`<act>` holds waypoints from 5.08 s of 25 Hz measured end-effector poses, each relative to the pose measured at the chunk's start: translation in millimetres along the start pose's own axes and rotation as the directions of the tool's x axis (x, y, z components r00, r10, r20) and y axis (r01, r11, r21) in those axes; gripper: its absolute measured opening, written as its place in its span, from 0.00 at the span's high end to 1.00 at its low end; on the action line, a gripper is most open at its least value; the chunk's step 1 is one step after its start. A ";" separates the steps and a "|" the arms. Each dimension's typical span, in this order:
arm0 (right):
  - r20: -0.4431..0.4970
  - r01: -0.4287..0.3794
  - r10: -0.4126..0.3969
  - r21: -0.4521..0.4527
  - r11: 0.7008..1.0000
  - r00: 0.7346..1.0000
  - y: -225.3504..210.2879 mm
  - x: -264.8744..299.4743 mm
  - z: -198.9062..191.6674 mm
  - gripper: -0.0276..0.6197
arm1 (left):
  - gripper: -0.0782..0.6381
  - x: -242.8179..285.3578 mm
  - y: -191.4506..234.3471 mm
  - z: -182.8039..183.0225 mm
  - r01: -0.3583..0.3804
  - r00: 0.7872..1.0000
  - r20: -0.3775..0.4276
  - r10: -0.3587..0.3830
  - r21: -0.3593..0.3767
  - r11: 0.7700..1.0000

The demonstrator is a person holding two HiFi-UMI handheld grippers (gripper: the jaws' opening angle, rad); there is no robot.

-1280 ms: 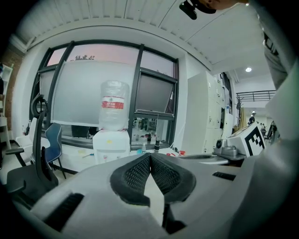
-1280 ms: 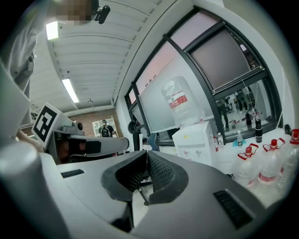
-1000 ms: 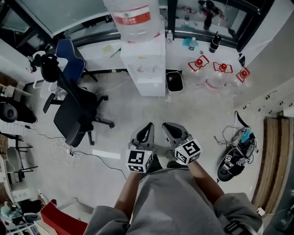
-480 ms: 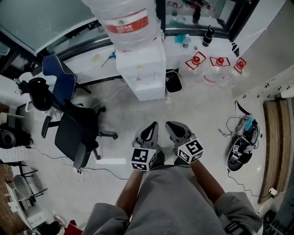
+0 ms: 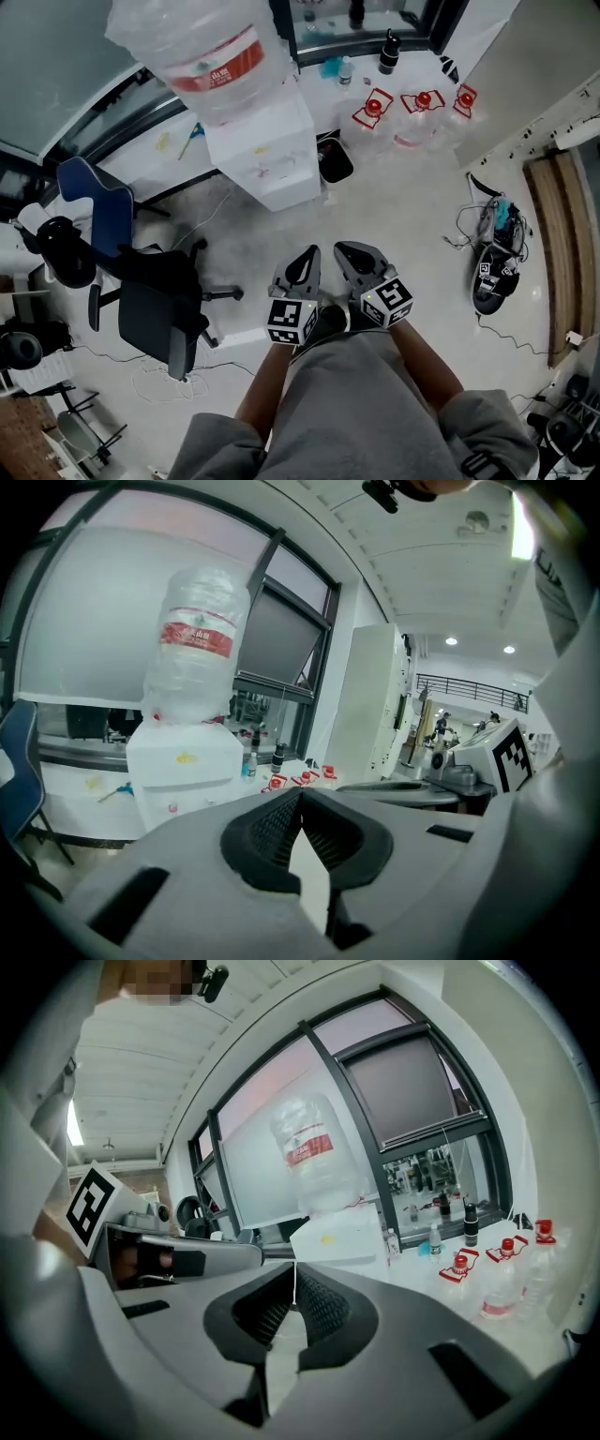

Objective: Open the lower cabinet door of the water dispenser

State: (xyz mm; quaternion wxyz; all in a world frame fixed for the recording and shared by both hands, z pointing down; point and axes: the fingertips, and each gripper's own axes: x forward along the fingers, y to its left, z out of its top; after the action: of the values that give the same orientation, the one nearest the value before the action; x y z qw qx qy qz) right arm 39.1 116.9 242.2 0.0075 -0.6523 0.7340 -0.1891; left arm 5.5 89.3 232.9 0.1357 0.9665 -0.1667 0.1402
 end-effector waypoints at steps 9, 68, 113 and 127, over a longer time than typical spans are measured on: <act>-0.023 0.051 -0.050 0.048 0.998 0.998 -66.1 21.5 -9.8 0.94 | 0.88 69.9 1.4 -17.5 0.060 0.993 -0.104 -0.058 0.010 0.998; -0.279 -0.067 0.087 0.078 0.995 0.956 -301.7 231.1 -294.2 0.93 | 0.88 315.3 178.0 -282.1 -0.146 0.922 -0.371 0.109 -0.074 0.987; -0.504 -0.366 0.185 -0.289 0.884 0.844 -360.8 367.6 -396.8 0.73 | 0.88 330.0 241.3 -369.9 -0.223 0.861 -0.489 0.141 -0.112 0.968; -0.462 -0.214 0.094 -0.216 0.953 0.882 -337.7 333.7 -411.6 0.76 | 0.88 305.7 243.5 -374.5 -0.247 0.870 -0.471 0.148 -0.156 0.956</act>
State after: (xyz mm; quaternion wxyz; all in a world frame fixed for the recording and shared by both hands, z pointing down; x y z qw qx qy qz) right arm 205.7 -119.4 800.0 -0.2316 -0.5257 0.7843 -0.2342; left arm 109.9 -102.8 728.0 0.2577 0.8645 -0.2428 0.3567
